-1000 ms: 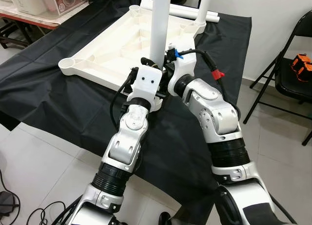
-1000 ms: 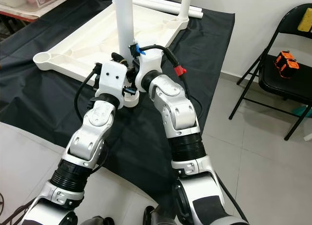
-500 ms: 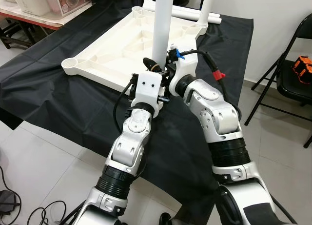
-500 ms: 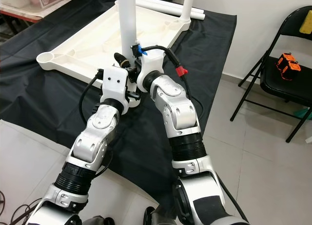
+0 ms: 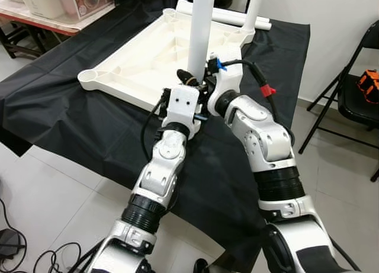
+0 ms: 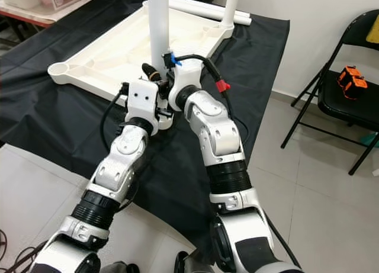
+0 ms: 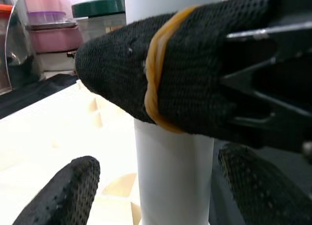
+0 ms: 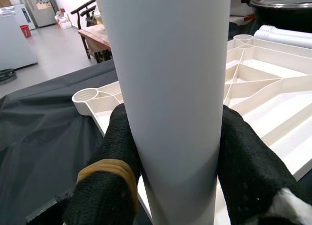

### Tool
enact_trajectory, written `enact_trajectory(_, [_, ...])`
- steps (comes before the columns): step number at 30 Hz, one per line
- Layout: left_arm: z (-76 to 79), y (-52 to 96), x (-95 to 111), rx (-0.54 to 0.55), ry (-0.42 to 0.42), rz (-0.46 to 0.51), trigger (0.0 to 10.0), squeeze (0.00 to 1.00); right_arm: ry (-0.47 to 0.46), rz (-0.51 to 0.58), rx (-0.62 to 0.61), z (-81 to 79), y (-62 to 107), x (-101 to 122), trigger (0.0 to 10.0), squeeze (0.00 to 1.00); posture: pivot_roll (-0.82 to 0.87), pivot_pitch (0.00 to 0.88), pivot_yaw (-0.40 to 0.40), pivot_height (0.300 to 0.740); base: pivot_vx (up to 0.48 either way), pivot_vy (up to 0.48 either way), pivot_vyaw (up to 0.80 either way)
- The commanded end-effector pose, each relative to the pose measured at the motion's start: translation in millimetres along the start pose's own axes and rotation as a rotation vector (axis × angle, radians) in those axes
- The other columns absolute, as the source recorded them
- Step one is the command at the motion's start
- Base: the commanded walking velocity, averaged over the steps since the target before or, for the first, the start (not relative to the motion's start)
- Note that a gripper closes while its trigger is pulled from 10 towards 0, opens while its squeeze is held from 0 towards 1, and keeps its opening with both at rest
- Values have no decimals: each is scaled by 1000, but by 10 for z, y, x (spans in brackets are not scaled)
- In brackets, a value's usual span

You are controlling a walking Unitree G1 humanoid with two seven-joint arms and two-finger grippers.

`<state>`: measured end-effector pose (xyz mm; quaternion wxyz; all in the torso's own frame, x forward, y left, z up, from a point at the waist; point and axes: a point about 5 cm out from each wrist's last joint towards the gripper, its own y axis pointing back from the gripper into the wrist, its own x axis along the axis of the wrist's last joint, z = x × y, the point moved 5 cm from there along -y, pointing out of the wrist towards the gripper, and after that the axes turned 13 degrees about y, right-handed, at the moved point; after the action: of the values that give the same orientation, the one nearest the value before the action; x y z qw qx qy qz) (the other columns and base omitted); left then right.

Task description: Building children table

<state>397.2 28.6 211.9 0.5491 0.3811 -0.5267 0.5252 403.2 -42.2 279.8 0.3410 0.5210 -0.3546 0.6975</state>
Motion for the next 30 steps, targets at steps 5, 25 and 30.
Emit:
enact_trajectory(5, [-127, -3, -460, 99, 51, -194, 0, 0, -31, 108, 56, -127, -3, 246, 0, 0, -47, 184, -40, 740, 0, 0, 0])
enact_trajectory(25, [-176, -29, -497, 97, 3, -186, 0, 0, -31, 188, 28, -48, 14, 423, 10000, 1000, -47, 179, -39, 740, 0, 0, 0])
enact_trajectory(30, [-192, -37, -490, 96, 2, -181, 0, 0, -44, 279, -17, 83, 58, 633, 10000, 1000, -49, 174, -38, 740, 0, 0, 0])
